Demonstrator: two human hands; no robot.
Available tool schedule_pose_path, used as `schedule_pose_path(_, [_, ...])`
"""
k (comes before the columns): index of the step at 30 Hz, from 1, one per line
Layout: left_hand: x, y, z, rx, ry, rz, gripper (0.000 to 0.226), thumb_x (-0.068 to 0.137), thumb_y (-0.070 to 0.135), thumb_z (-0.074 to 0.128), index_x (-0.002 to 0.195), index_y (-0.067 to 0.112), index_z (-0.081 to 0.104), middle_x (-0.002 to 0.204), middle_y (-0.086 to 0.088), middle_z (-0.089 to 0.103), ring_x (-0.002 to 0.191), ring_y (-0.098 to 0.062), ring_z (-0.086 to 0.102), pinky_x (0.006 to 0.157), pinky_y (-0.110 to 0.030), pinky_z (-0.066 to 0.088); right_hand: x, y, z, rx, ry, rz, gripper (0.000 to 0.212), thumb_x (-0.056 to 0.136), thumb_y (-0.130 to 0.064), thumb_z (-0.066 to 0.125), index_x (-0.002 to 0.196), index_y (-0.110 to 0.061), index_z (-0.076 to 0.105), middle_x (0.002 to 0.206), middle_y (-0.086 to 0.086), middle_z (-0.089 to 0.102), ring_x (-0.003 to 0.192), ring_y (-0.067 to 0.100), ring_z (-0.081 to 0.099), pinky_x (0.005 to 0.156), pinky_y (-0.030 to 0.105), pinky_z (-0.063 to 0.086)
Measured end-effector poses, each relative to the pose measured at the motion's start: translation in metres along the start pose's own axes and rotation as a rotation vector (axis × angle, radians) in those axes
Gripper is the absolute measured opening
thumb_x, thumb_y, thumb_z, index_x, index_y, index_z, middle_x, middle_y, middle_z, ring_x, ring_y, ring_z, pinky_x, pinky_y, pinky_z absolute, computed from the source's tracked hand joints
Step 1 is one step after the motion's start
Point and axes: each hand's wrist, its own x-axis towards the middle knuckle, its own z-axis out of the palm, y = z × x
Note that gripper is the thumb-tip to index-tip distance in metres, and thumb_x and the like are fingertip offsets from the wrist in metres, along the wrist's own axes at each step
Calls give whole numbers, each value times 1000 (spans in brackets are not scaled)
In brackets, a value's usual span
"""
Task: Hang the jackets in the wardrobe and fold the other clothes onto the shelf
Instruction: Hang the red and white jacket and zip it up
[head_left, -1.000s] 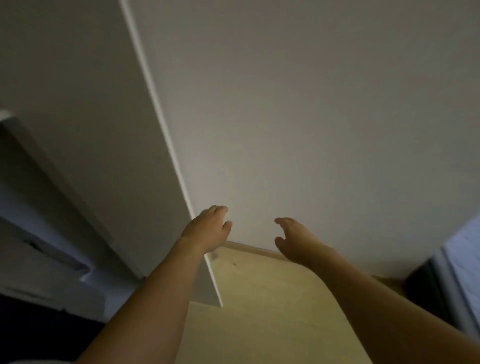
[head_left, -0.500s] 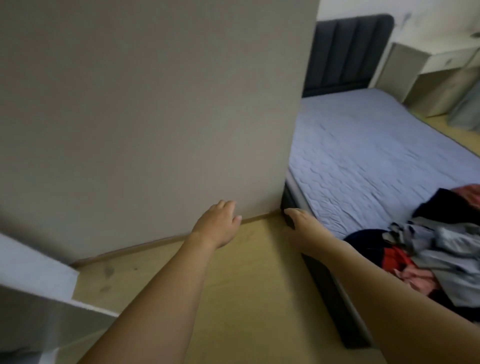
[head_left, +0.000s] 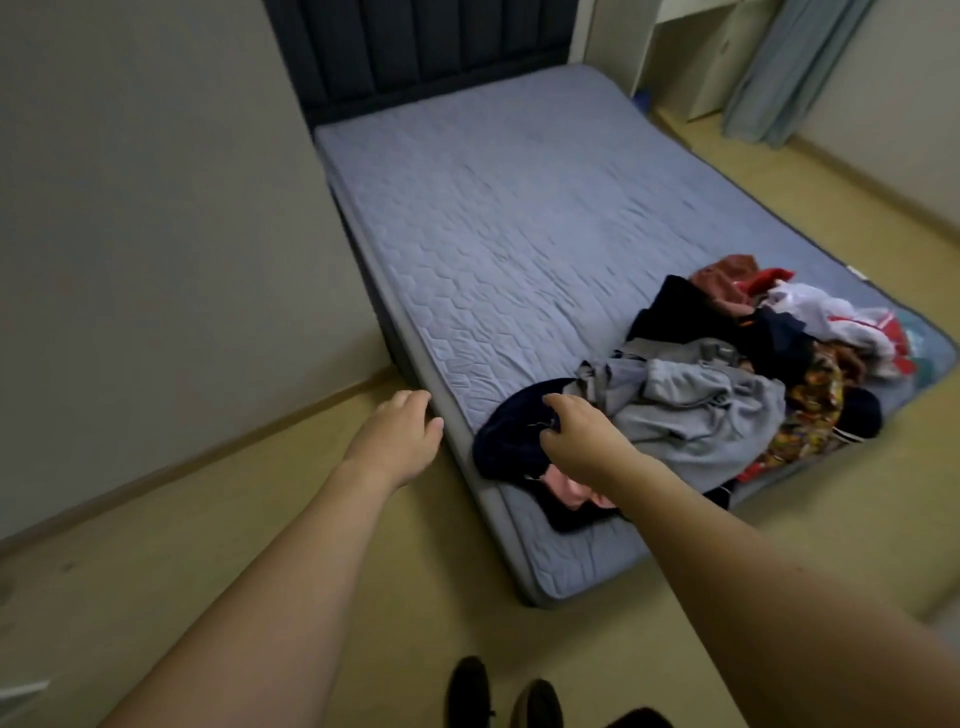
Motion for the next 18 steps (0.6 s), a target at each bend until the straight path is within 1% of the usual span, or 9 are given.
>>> schedule_pose_path(3, [36, 71, 37, -1, -57, 69, 46, 98, 30, 46, 138, 6, 44, 142, -15, 45, 127, -33, 45, 106, -38, 37, 15, 71, -31, 38, 16, 38, 41, 89, -12, 46, 130, -7, 49, 136, 13, 47, 126, 28, 43, 91, 26, 33])
schedule_pose_path(4, [47, 96, 49, 2, -85, 89, 45, 98, 30, 46, 137, 6, 44, 140, -15, 46, 126, -33, 46, 105, -39, 37, 19, 97, -45, 44, 20, 59, 39, 90, -13, 46, 129, -7, 50, 135, 13, 48, 126, 28, 43, 90, 26, 33])
schedule_pose_path(6, [72, 148, 70, 13, -121, 119, 44, 98, 31, 45, 136, 8, 45, 138, -14, 48, 125, -32, 46, 104, -39, 37, 27, 153, -79, 34, 19, 99, 45, 94, -15, 45, 138, -8, 42, 144, 13, 40, 132, 28, 37, 97, 27, 31])
schedule_pose_path(8, [101, 201, 91, 21, -123, 131, 44, 98, 31, 45, 135, 8, 45, 138, -13, 48, 126, -32, 45, 104, -39, 37, 37, 211, -116, 21, 6, 132, 55, 96, -19, 44, 148, -10, 28, 154, 10, 27, 140, 26, 28, 107, 32, 29])
schedule_pose_path(10, [131, 259, 109, 14, -106, 129, 44, 98, 32, 45, 135, 8, 45, 139, -14, 47, 126, -33, 45, 104, -39, 36, 47, 268, -154, 24, 3, 136, 58, 97, -19, 43, 151, -11, 24, 157, 9, 22, 143, 25, 24, 112, 35, 28])
schedule_pose_path(12, [161, 316, 127, -15, -100, 122, 47, 98, 32, 44, 139, 7, 43, 142, -14, 45, 129, -31, 42, 107, -39, 35, 59, 321, -193, 34, -8, 129, 56, 96, -16, 41, 150, -9, 27, 156, 11, 27, 142, 25, 26, 112, 35, 29])
schedule_pose_path(14, [183, 367, 142, -42, -109, 122, 49, 98, 31, 45, 141, 6, 41, 144, -14, 44, 130, -30, 42, 109, -39, 34, 71, 365, -229, 43, -8, 142, 49, 96, -14, 43, 143, -4, 36, 149, 14, 37, 136, 29, 34, 110, 36, 30])
schedule_pose_path(16, [198, 409, 152, -55, -123, 125, 51, 99, 32, 43, 143, 7, 40, 146, -13, 42, 132, -29, 40, 110, -39, 33, 81, 399, -262, 26, 1, 169, 41, 94, -13, 44, 134, -2, 45, 139, 17, 45, 128, 33, 41, 111, 43, 28])
schedule_pose_path(18, [210, 443, 156, -54, -145, 109, 51, 99, 35, 41, 144, 11, 38, 148, -10, 40, 132, -28, 40, 109, -40, 34, 89, 424, -290, 47, -20, 169, 46, 95, -14, 43, 140, -4, 39, 146, 16, 38, 133, 33, 36, 114, 42, 26])
